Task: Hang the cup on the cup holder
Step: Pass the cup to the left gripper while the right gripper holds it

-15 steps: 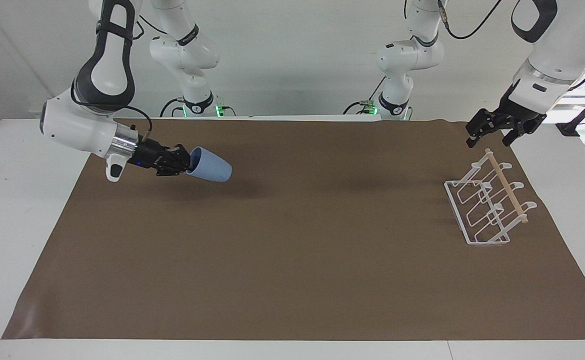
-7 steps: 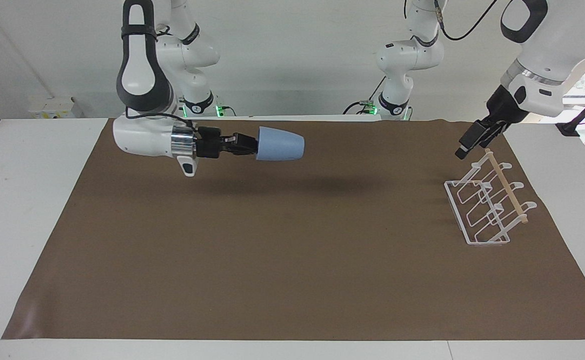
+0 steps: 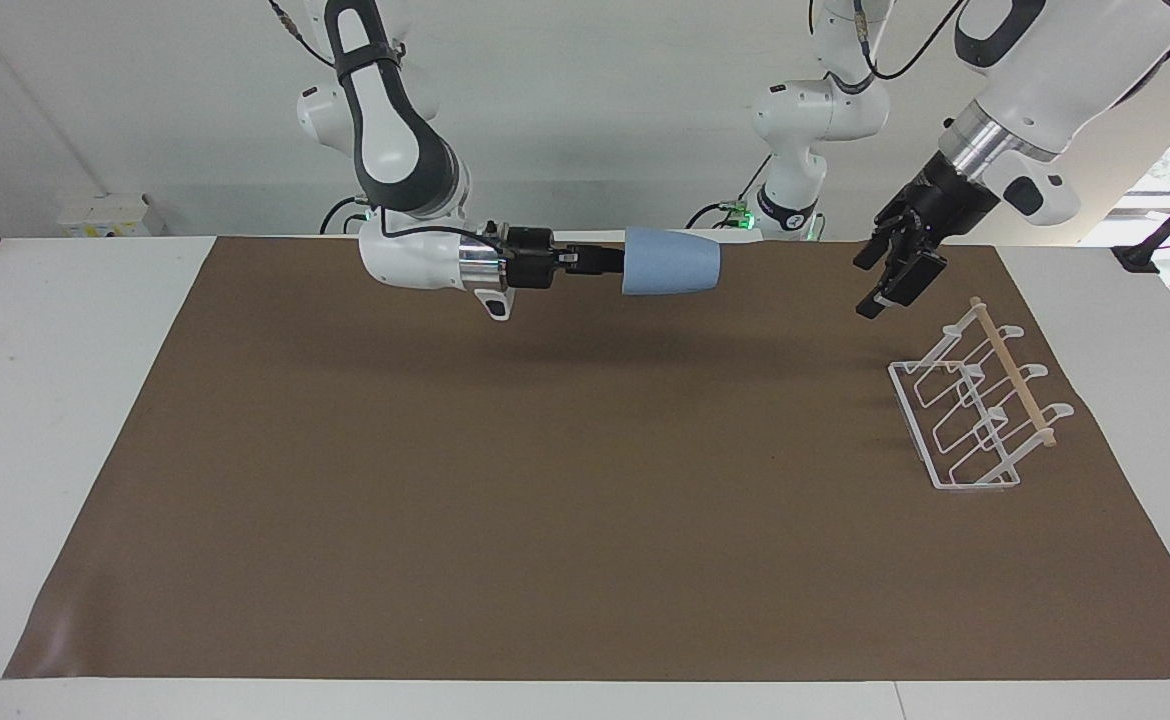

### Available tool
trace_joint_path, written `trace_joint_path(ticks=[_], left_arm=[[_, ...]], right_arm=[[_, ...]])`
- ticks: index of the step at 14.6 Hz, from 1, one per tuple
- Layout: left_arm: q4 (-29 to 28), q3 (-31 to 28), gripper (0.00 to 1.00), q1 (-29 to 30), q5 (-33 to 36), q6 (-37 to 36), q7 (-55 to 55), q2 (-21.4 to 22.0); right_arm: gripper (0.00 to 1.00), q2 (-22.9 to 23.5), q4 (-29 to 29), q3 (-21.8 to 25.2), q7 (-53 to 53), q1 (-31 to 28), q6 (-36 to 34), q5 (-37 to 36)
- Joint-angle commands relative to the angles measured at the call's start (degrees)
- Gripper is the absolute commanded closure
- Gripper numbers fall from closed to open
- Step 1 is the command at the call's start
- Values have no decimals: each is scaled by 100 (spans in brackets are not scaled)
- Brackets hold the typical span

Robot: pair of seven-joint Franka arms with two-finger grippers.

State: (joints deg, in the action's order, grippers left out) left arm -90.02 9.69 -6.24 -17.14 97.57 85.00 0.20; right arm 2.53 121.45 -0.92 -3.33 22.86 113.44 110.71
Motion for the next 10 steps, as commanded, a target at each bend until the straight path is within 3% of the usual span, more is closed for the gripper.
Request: trace_joint_path(ticks=[1, 6, 10], left_arm=[[255, -38, 0, -535, 718, 122, 1418, -54], [626, -46, 0, -1537, 1336, -10, 2511, -187], [661, -38, 0, -1881, 1380, 77, 2768, -187]], right_arm=[[100, -130, 81, -13, -150, -27, 117, 109], [100, -121, 45, -22, -396, -27, 143, 109], [100, -112, 45, -22, -555, 77, 152, 109]])
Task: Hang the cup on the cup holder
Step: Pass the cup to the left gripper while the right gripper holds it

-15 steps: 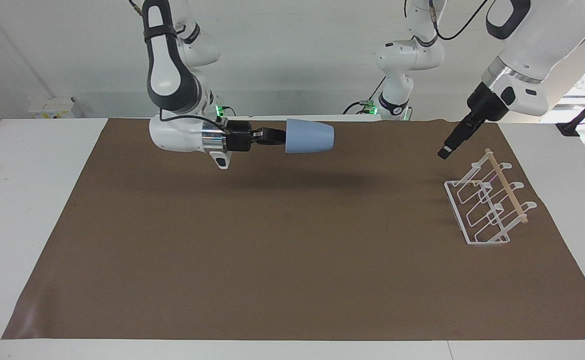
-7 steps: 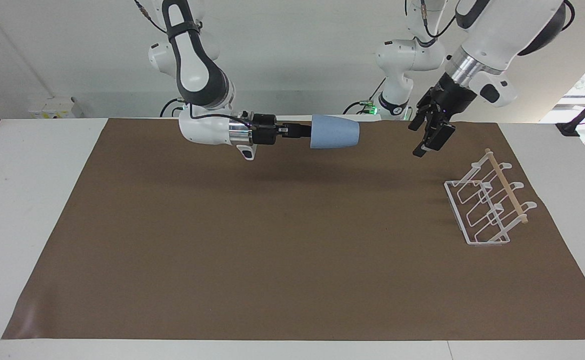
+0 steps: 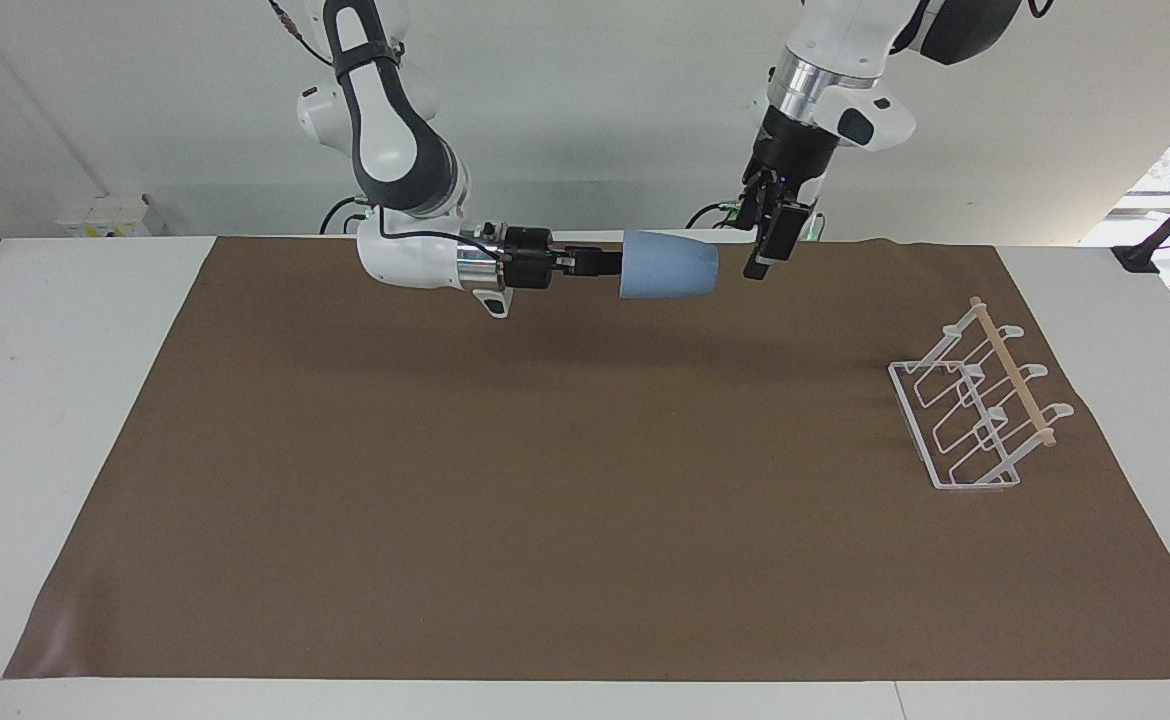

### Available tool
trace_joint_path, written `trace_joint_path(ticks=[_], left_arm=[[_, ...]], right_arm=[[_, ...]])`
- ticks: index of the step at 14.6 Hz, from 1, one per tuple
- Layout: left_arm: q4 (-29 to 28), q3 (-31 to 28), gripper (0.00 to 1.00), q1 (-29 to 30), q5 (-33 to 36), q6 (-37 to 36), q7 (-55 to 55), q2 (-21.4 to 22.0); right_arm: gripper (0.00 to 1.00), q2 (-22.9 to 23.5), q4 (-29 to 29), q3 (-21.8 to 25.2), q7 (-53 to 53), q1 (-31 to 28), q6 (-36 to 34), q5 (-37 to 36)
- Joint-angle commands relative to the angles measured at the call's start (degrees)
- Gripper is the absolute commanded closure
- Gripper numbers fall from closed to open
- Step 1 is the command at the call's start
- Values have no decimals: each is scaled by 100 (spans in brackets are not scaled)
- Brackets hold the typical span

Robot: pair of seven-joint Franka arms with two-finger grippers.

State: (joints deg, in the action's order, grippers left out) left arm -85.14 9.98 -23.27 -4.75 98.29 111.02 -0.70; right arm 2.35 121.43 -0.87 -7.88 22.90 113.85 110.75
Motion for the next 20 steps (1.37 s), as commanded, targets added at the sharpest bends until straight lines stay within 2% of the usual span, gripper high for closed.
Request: trace_joint_path(ticks=[1, 4, 7, 12, 13, 15, 16, 17, 19, 20], left_arm=[[120, -49, 0, -187, 185, 110, 253, -62], [67, -31, 0, -231, 194, 295, 315, -97], [-371, -22, 0, -231, 194, 533, 315, 8], [-583, -22, 1, -222, 185, 612, 324, 26], [-583, -22, 9, -222, 185, 621, 324, 26], [-583, -22, 44, -222, 185, 639, 324, 26], [-583, -22, 66, -231, 185, 639, 324, 26], [-574, -22, 81, -231, 185, 647, 315, 26], [-548, -22, 99, -231, 185, 647, 298, 18], [-539, -22, 100, -231, 185, 656, 289, 18]], right_arm=[[100, -85, 39, -28, -108, 83, 180, 113], [100, -59, -5, -28, -108, 180, 322, 104], [100, -59, -5, -28, -117, 145, 295, 104], [100, -50, -40, -28, -117, 189, 322, 104], [100, -50, -40, -28, -117, 189, 322, 104], [100, -41, -40, -28, -117, 189, 322, 104], [100, -33, -49, -28, -117, 180, 322, 104], [100, -33, -49, -28, -117, 180, 322, 104], [100, -24, -75, -19, -117, 180, 322, 87], [99, -24, -75, -19, -126, 180, 322, 69]])
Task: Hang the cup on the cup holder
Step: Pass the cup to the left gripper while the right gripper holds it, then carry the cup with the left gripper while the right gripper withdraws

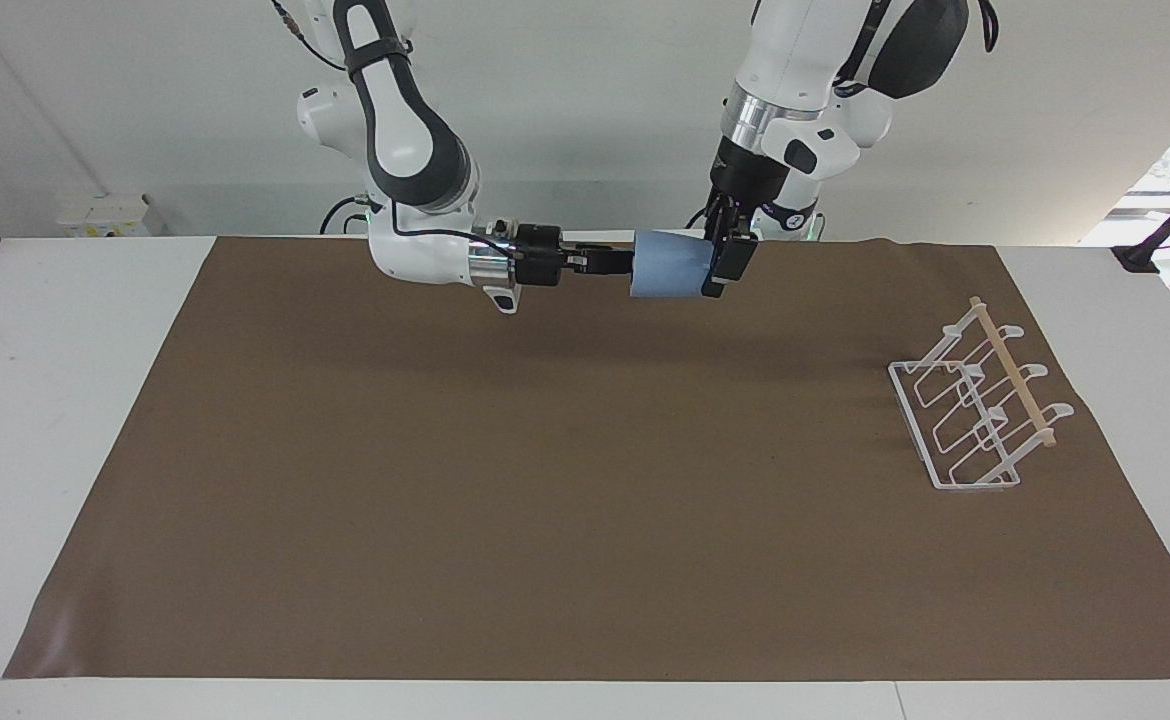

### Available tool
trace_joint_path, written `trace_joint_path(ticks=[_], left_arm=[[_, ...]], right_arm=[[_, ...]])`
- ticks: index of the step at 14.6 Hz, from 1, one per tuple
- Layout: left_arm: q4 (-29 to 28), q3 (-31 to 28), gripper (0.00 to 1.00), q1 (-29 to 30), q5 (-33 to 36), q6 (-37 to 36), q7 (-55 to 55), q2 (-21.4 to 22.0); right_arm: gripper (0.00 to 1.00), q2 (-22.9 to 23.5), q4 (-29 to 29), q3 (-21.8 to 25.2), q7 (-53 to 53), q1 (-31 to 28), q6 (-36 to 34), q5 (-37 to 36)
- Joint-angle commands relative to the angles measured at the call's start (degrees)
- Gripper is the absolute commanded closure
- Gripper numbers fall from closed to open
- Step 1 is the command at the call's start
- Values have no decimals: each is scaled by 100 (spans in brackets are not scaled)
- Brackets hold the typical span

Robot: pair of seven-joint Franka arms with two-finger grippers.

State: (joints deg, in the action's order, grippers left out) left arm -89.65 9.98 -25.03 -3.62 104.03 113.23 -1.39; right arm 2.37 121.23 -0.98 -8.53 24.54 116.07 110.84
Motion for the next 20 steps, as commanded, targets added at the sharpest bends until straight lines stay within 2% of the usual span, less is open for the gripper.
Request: trace_joint_path(ticks=[1, 2, 3, 6, 10, 12, 14, 15, 17, 18, 20], left_arm=[[-79, -23, 100, -55, 72, 82, 76, 78], [-79, -23, 100, -46, 72, 82, 67, 78], [-61, -23, 100, -46, 72, 82, 67, 69], [-61, -32, 100, -11, 72, 82, 67, 69], [-61, -84, 100, 190, 80, 161, -3, 34], [-61, -93, 100, 471, 81, 144, -239, 16], [-70, -93, 100, 718, 255, 30, -599, 16], [-113, -84, 100, 736, 709, -232, -931, 60], [-219, -102, 100, 745, 1151, -786, -1793, 156], [-350, -102, 100, 780, 1536, -797, -1857, 218], [-709, -102, 100, 807, 2642, -875, -1858, 218]], right_arm=[[98, -26, -55, -8, -52, 7, 100, 43], [74, -35, -64, -8, -43, 16, 108, -9], [1, -70, -82, 1, -52, 16, 239, -201], [1, -122, -134, 1, -192, -45, 311, -772], [1, -158, -274, 54, -210, -457, -101, -2238], [1, -123, -424, 54, -202, -1010, -601, -3484], [1, -53, -853, 54, -88, -1590, -1295, -5083], [0, -96, -1003, 54, -87, -1767, -1367, -5838], [1, -262, -1162, 54, -87, -1952, -1403, -7656], [1, -324, -1172, 62, -79, -1988, -1403, -8474], [1, -369, -1189, 63, -78, -2137, -1386, -9637]])
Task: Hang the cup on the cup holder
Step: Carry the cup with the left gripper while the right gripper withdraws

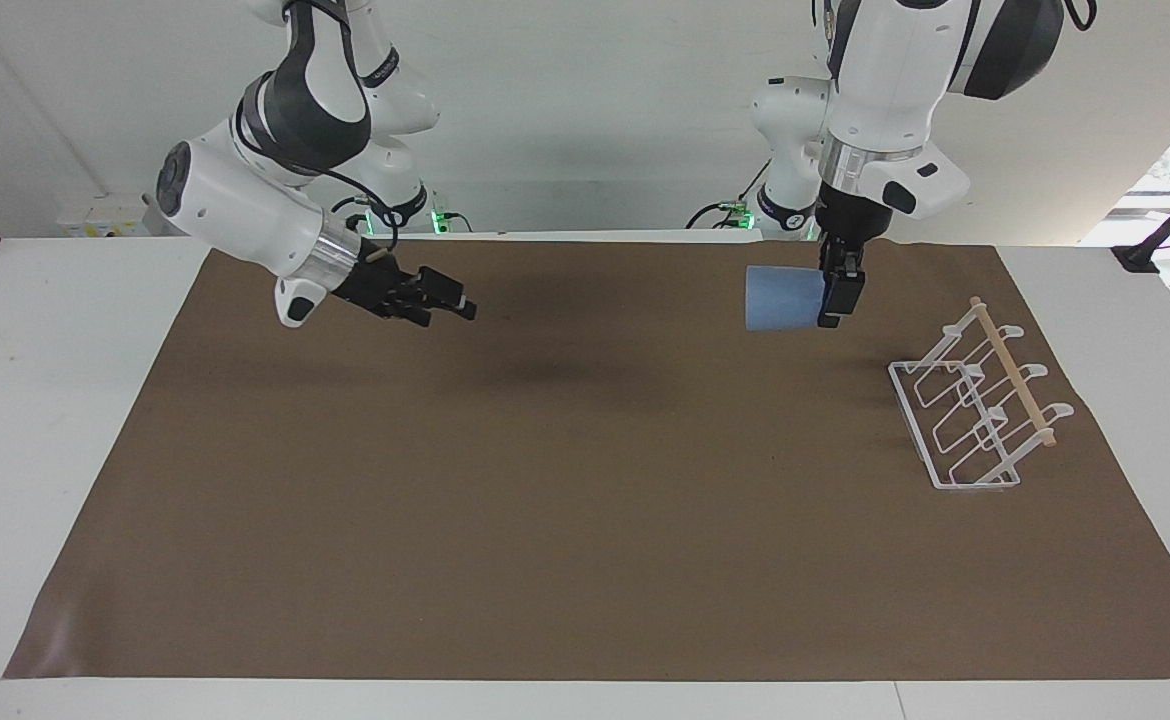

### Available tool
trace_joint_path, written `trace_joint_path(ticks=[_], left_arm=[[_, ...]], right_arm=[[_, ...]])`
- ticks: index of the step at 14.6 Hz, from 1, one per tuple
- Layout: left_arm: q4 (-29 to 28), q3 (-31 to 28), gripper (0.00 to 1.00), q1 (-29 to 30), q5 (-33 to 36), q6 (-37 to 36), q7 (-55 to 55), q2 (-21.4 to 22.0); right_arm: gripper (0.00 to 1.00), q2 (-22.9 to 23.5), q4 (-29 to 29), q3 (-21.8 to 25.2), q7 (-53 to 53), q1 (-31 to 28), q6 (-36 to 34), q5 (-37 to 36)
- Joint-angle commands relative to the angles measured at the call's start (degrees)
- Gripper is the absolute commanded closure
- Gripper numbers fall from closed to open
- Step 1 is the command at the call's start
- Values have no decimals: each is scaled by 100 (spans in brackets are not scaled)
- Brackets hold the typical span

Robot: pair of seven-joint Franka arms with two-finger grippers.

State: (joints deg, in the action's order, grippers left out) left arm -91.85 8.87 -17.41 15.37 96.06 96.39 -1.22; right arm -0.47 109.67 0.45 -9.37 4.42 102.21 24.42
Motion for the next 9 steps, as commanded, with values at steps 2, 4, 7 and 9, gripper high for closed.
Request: trace_joint_path(ticks=[2, 4, 7, 9], left_arm=[[-807, 18, 100, 45, 2068, -79, -165, 105], [-975, 18, 100, 45, 3308, -149, -165, -149], [-1037, 18, 100, 36, 4821, -333, -156, -588], [-1037, 18, 100, 97, 5614, -395, 54, -835]], right_arm=[[1, -41, -217, -80, -4, -134, 27, -2067], [1, -58, -437, -71, 14, -169, -51, -2721], [1, -50, -1060, -27, 337, -485, -691, -2776], [1, -76, -1525, 17, 697, -661, -1174, -2768]])
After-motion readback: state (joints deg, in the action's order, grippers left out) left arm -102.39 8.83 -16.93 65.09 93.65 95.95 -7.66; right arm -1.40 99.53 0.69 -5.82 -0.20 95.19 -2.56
